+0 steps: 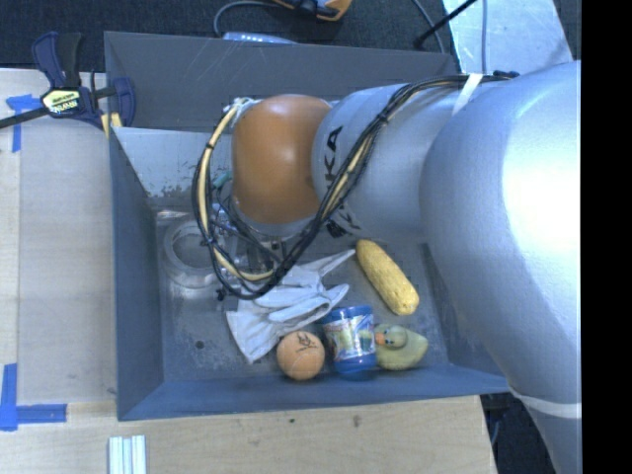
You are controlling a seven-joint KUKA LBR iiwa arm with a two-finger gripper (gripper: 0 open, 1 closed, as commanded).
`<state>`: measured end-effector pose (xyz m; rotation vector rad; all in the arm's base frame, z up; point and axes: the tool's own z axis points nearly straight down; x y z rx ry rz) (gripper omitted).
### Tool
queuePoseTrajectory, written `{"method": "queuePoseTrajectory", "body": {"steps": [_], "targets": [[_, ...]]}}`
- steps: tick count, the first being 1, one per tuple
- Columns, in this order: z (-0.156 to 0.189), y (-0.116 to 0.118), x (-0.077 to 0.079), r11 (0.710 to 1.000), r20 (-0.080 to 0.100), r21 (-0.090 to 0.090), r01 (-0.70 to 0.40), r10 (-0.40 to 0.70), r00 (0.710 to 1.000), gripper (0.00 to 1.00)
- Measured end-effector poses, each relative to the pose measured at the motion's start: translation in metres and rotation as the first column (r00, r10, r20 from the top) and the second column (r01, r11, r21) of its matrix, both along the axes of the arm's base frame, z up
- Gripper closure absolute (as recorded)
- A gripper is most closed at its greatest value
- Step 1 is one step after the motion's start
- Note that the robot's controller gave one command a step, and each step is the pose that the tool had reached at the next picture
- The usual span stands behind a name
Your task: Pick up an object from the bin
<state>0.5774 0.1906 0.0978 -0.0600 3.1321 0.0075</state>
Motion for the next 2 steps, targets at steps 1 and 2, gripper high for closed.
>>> {"method": "queuePoseTrajectory", "body": {"steps": [1,2], "targets": [[-0.012,-0.017,0.007,0.984,0.025,0.003,-0.177,0.177,0.984,0.00],[-0.025,-0.045,0.010,0.986,0.009,0.006,0.164,-0.164,0.986,1.00]]}}
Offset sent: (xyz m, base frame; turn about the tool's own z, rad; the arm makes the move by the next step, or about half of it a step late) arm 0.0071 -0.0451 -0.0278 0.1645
